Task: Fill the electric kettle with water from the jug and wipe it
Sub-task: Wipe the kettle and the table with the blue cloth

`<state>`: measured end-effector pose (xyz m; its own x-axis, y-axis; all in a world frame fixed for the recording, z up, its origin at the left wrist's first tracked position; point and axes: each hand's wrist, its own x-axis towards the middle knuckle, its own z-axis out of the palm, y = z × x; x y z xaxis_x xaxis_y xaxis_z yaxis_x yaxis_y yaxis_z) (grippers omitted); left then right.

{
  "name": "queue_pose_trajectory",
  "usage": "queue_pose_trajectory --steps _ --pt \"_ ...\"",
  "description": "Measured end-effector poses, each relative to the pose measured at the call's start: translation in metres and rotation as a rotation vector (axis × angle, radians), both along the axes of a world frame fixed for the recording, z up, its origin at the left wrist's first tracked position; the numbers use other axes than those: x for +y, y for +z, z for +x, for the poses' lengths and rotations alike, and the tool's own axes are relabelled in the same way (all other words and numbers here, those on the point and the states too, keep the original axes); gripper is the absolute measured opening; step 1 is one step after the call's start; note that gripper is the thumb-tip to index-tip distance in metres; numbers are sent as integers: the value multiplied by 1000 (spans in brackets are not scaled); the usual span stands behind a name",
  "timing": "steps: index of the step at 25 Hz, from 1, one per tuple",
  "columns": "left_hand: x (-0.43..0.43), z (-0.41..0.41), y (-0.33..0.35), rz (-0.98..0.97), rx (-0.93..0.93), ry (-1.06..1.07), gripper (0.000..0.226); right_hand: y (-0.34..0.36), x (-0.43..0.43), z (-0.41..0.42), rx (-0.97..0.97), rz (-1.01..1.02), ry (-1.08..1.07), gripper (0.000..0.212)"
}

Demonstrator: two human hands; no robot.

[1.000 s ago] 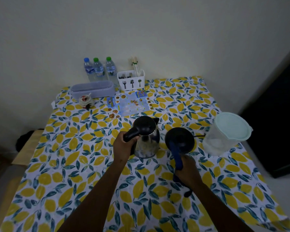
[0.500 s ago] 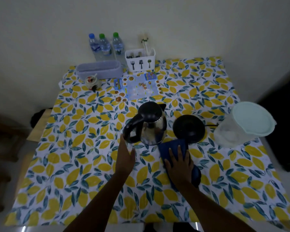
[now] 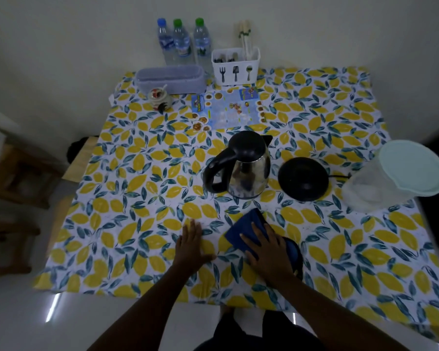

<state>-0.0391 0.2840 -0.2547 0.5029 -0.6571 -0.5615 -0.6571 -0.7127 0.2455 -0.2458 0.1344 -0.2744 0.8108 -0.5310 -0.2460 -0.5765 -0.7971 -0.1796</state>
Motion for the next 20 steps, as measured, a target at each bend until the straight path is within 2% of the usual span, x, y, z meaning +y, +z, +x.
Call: queue_pose_trajectory --steps 3,7,11,14,16,20 --pt "1 0 2 -2 15 -18 119 6 -20 -13 55 -2 -142 50" --pt "6 5 5 -5 43 -71 131 11 -12 35 13 25 -341 51" --pt "16 -2 3 -33 10 -8 131 12 39 63 18 83 -107 52" --pt "22 -5 2 -52 -7 10 126 10 62 20 4 69 23 53" --pt "20 -4 5 -44 14 6 126 8 48 -13 -7 22 105 53" --pt "19 -4 8 -25 22 -11 126 13 -19 -19 52 -14 -134 52"
